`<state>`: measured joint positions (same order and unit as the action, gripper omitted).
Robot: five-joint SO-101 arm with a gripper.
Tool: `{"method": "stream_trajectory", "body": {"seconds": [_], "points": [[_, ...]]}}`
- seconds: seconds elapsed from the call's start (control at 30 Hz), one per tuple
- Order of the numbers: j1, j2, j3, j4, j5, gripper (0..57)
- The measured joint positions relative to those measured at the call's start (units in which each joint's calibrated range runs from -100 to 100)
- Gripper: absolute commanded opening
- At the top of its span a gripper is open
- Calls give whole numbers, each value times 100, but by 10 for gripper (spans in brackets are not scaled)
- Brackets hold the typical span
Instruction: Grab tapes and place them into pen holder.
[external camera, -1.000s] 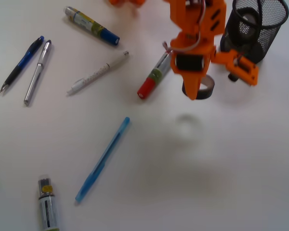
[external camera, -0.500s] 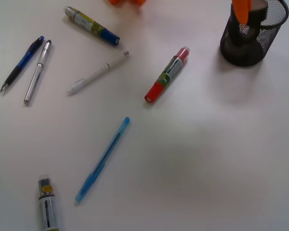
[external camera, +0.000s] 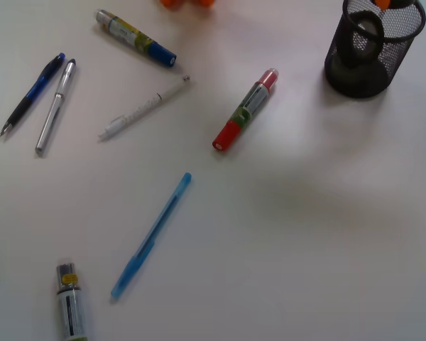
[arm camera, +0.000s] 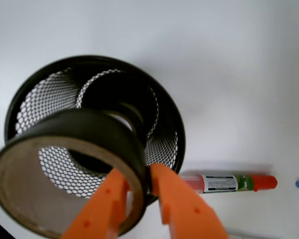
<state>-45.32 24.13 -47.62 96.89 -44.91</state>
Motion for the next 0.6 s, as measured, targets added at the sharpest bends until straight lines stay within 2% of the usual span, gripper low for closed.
{"method": "stream_trajectory", "body": {"seconds": [0.23, 0.3, 0.47, 0.53, 0.6], "points": [[-104, 44, 350, -302, -10, 20], [-52, 200, 395, -441, -10, 87], [-133, 383, 413, -622, -132, 330], [-141, 383, 458, -622, -176, 388], [-111, 375, 467, -622, -220, 422]]}}
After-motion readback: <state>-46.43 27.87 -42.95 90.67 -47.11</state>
